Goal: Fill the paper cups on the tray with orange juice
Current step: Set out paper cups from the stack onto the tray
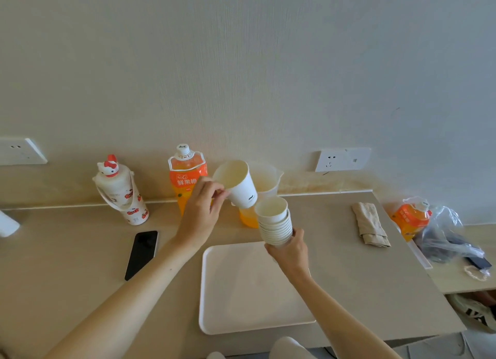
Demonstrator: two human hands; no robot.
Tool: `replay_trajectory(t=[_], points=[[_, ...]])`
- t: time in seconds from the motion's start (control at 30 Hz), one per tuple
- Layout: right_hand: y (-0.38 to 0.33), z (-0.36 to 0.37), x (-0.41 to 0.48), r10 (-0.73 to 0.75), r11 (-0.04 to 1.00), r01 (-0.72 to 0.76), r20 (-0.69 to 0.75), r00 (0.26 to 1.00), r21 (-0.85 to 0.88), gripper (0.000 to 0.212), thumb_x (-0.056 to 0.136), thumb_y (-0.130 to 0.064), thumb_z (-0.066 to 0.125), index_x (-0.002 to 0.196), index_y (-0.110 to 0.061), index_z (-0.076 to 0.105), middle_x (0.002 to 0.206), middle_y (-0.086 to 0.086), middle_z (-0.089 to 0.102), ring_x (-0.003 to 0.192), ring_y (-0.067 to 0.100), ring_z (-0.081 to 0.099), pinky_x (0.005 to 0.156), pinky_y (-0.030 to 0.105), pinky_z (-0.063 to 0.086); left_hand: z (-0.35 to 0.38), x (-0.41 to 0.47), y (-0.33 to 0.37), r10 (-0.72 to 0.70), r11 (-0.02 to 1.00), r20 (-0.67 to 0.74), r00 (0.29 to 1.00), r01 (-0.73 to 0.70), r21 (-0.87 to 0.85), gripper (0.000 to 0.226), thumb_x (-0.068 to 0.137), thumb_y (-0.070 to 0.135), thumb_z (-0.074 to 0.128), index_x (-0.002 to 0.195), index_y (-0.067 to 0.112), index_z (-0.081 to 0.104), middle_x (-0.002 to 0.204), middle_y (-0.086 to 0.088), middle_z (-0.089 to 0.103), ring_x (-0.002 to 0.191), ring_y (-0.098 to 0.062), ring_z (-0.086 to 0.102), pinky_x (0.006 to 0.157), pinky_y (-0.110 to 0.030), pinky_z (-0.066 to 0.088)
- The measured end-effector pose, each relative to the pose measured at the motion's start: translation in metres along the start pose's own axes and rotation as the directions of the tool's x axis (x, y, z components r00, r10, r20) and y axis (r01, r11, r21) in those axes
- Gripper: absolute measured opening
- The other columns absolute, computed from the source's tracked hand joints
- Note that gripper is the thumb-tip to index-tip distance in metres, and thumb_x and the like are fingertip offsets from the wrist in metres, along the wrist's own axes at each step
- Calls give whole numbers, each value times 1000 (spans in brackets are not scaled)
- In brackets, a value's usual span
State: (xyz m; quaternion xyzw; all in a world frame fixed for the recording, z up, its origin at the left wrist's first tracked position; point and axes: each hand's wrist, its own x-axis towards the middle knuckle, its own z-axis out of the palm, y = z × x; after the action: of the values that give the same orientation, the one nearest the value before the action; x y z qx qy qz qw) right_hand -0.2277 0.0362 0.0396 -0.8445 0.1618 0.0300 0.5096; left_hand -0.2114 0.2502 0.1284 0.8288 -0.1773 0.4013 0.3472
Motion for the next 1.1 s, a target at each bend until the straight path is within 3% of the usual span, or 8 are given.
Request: replay_trajectory(t=[0.2, 0.37, 0.47, 0.53, 0.73, 0.93, 1.1], points=[[3, 8, -2, 13, 1000, -13, -21, 1000, 11, 52, 60, -32, 81, 90, -24, 39, 84, -5, 62, 74, 16, 64, 60, 41, 58, -6, -31, -27, -90, 992, 44, 995, 86, 95, 9, 89, 7, 61, 87, 9, 52, 89, -5, 50, 75, -7, 43, 67, -13, 38], [3, 9, -6, -15, 1000, 15, 2, 1000, -1, 54, 63, -25, 85, 95, -16, 43, 86, -3, 61, 73, 6, 60, 50, 23, 47, 5, -92, -48, -277, 924, 256, 926, 184, 334, 26, 93, 30, 49, 79, 9, 56, 85, -1, 53, 60, -18, 53, 45, -32, 45], [3, 8, -11, -12, 1000, 11, 26, 1000, 19, 54, 65, -20, 85, 98, -11, 43, 87, -1, 59, 72, 4, 57, 47, 18, 42, 10, -120, -56, -297, 898, 323, 899, 147, 415, 17, 82, 10, 72, 73, 9, 57, 80, -3, 57, 57, -21, 57, 41, -29, 43], [3, 7, -15, -9, 1000, 8, 41, 999, 29, 50, 66, -16, 84, 96, -12, 44, 85, -2, 57, 68, 5, 54, 46, 15, 39, 11, -132, -60, -326, 888, 373, 869, 147, 435, 19, 78, 6, 75, 70, 9, 58, 77, -3, 56, 54, -20, 57, 39, -27, 42], [2, 7, -20, -11, 998, 8, 58, 998, 56, 54, 68, -10, 83, 104, -6, 43, 83, -3, 52, 68, 5, 51, 44, 8, 39, 12, -155, -64, -391, 866, 443, 806, 159, 474, 26, 75, 2, 78, 68, 11, 55, 74, 0, 53, 53, -18, 54, 39, -28, 42], [6, 16, -21, -9, 996, 3, 64, 998, 89, 58, 65, -11, 85, 105, -8, 43, 84, -5, 53, 73, 10, 56, 51, 16, 41, 11, -164, -57, -476, 834, 482, 736, 202, 514, 27, 70, -3, 77, 72, 12, 55, 77, 0, 52, 54, -17, 54, 38, -29, 40], [14, 16, -20, -76, 996, 72, 96, 992, 49, 49, 63, -15, 84, 98, -2, 53, 75, 0, 56, 59, 10, 51, 41, 12, 37, 17, -165, -61, -580, 774, 432, 691, 303, 556, 24, 79, -5, 63, 76, 14, 49, 82, 2, 47, 64, -18, 51, 48, -37, 47]])
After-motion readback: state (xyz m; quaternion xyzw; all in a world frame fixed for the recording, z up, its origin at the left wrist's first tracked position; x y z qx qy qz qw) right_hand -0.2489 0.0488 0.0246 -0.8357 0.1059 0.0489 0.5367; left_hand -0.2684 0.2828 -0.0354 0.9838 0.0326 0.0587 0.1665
